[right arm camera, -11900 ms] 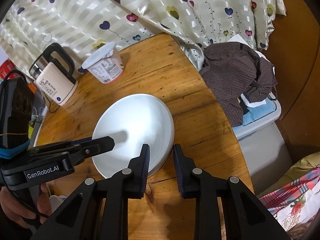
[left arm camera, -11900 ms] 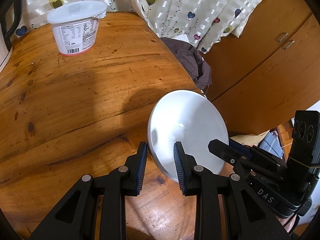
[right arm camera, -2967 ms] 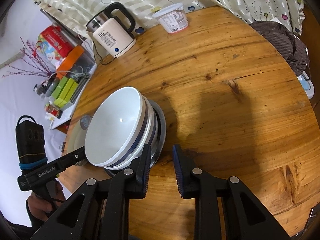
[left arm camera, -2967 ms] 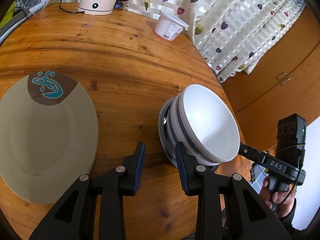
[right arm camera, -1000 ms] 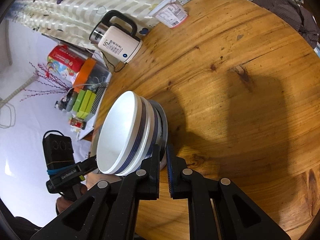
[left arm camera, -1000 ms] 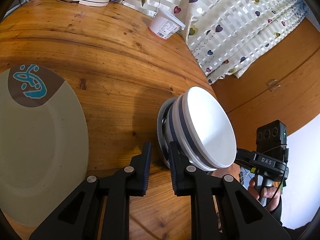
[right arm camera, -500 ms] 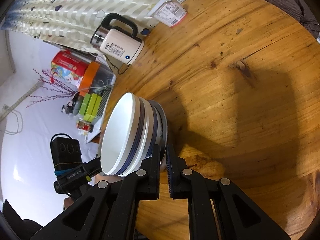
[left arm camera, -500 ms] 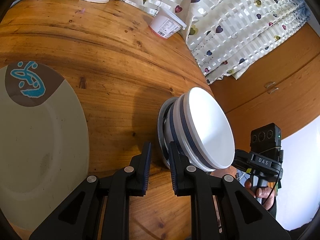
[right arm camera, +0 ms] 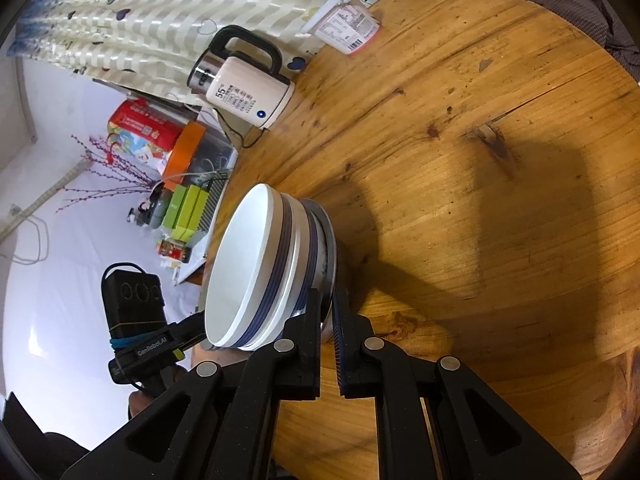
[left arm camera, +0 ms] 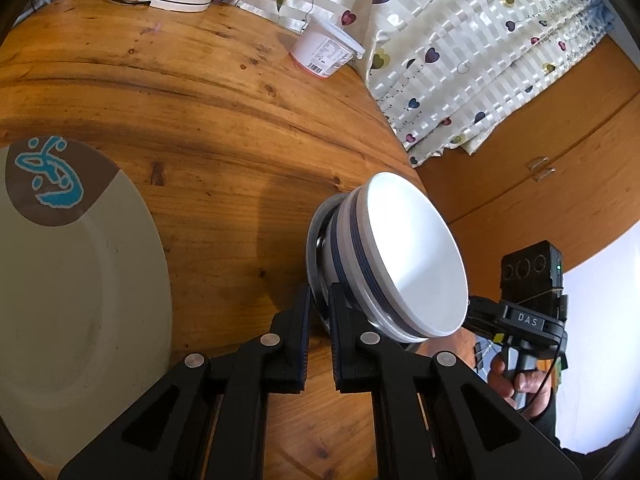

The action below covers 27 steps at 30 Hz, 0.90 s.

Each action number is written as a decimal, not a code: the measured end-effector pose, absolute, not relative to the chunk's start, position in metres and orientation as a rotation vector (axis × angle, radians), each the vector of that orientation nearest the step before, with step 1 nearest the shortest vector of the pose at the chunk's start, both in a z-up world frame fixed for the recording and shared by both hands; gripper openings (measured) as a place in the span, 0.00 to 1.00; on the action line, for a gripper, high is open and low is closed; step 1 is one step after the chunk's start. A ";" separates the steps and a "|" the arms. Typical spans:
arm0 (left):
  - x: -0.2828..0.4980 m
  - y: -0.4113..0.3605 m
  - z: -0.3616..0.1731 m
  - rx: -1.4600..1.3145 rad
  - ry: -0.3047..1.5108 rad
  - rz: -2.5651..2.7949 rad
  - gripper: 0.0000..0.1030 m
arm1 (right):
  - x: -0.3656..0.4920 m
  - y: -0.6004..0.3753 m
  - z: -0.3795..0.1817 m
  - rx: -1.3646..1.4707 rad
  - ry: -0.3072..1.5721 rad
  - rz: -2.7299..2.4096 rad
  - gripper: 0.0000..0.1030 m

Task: Organize plates and bowls
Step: 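Lift the steel bowl with nested white bowls and carry it toward the green plates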

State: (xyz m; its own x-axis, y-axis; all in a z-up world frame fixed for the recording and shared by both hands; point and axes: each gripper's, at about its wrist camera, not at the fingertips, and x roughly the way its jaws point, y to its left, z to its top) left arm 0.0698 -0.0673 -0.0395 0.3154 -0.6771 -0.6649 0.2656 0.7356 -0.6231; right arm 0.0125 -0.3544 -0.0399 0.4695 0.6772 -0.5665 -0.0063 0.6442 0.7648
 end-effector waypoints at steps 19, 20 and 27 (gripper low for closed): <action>0.072 -0.063 -0.038 -0.458 1.076 -0.651 0.07 | 0.015 -0.354 -0.040 0.777 1.006 0.481 0.08; 0.071 -0.063 -0.037 -0.457 1.073 -0.651 0.07 | 0.014 -0.354 -0.040 0.780 1.006 0.481 0.08; 0.070 -0.060 -0.032 -0.460 1.055 -0.653 0.07 | 0.017 -0.352 -0.034 0.769 0.993 0.490 0.08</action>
